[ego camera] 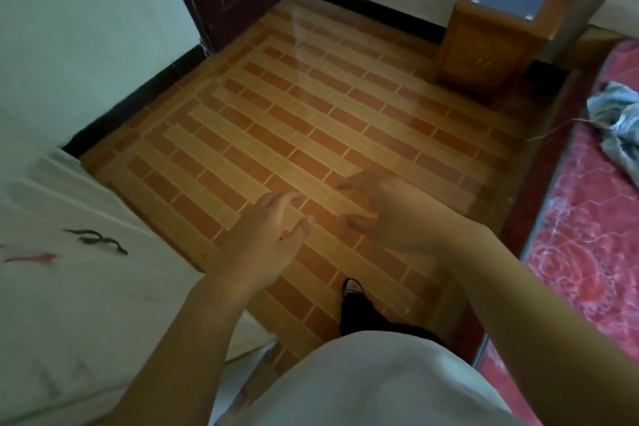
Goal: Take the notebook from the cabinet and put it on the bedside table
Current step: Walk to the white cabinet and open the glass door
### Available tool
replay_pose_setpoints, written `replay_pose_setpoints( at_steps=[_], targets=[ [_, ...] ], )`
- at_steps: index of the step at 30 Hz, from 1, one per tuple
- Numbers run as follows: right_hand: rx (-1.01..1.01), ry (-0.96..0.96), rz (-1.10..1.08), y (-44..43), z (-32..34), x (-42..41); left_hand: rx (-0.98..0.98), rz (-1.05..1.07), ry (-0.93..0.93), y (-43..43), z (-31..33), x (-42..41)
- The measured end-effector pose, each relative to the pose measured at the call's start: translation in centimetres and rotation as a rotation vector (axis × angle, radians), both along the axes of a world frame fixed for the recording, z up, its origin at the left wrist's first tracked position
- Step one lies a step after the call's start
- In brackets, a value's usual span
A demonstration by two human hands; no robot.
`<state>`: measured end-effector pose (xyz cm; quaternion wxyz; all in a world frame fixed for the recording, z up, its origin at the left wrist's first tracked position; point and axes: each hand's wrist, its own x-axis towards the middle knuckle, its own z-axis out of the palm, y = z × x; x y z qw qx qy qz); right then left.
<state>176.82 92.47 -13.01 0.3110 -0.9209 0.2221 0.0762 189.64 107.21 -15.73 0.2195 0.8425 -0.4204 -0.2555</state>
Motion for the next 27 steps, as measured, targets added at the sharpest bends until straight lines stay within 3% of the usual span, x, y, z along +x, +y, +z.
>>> replay_pose_setpoints(
  at_steps=[6,13,27],
  targets=[
    [-0.037,0.01,0.035,-9.3,1.9,5.8,-0.048,0.045,-0.021,-9.5,1.7,5.9],
    [-0.048,0.041,0.159,-15.5,2.3,14.2,-0.081,0.121,-0.017,-14.5,1.8,13.4],
    [-0.094,0.048,0.319,-25.1,0.8,42.0,-0.062,0.225,-0.075,-23.6,0.9,39.3]
  ],
)
